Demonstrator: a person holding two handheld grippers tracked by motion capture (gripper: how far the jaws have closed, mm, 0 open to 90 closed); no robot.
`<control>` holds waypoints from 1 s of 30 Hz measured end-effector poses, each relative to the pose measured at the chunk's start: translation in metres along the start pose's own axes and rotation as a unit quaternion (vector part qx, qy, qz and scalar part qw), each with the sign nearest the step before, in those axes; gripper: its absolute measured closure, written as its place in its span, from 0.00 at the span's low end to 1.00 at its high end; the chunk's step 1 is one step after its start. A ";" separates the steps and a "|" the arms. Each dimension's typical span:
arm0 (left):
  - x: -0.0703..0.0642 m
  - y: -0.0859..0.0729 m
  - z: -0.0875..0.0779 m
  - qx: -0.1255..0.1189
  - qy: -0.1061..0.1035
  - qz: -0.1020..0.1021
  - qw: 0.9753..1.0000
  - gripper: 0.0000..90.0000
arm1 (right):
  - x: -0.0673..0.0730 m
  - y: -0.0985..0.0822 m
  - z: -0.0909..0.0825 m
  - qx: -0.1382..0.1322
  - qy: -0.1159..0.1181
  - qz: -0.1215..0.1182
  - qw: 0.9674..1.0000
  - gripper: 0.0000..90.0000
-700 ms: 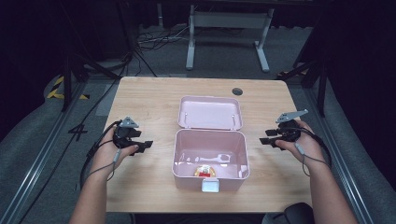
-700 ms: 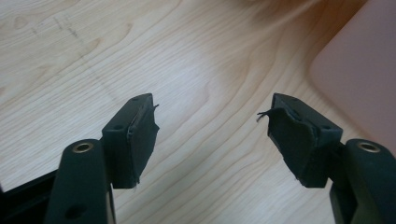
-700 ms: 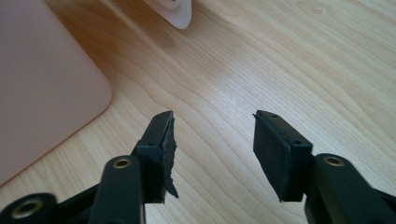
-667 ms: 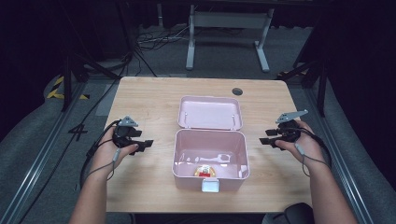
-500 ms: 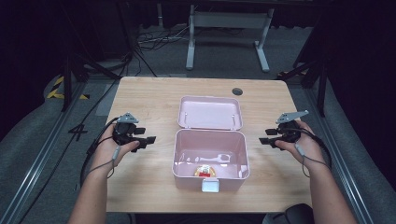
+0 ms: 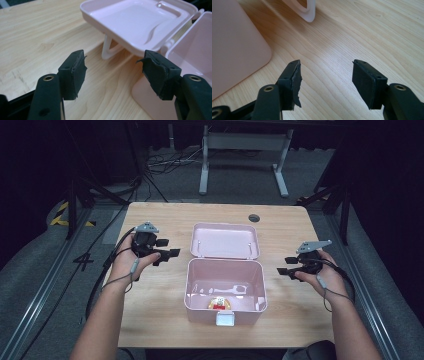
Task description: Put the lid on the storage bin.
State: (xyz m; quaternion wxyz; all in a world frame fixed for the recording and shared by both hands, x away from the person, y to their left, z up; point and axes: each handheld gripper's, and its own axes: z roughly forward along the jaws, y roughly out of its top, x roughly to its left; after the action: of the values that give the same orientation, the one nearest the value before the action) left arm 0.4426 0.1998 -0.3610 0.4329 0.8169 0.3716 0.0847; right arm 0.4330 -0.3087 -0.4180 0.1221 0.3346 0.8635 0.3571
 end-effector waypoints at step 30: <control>0.038 0.059 0.106 0.035 -0.024 -0.072 0.996 0.35 | 0.014 -0.026 -0.031 -0.056 -0.024 0.003 0.998 0.44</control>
State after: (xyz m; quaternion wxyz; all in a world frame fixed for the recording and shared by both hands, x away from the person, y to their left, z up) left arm 0.5503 0.1363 -0.3872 0.4182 0.8043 0.4217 0.0205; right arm 0.3960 -0.3292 -0.4136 0.1604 0.3382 0.8381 0.3968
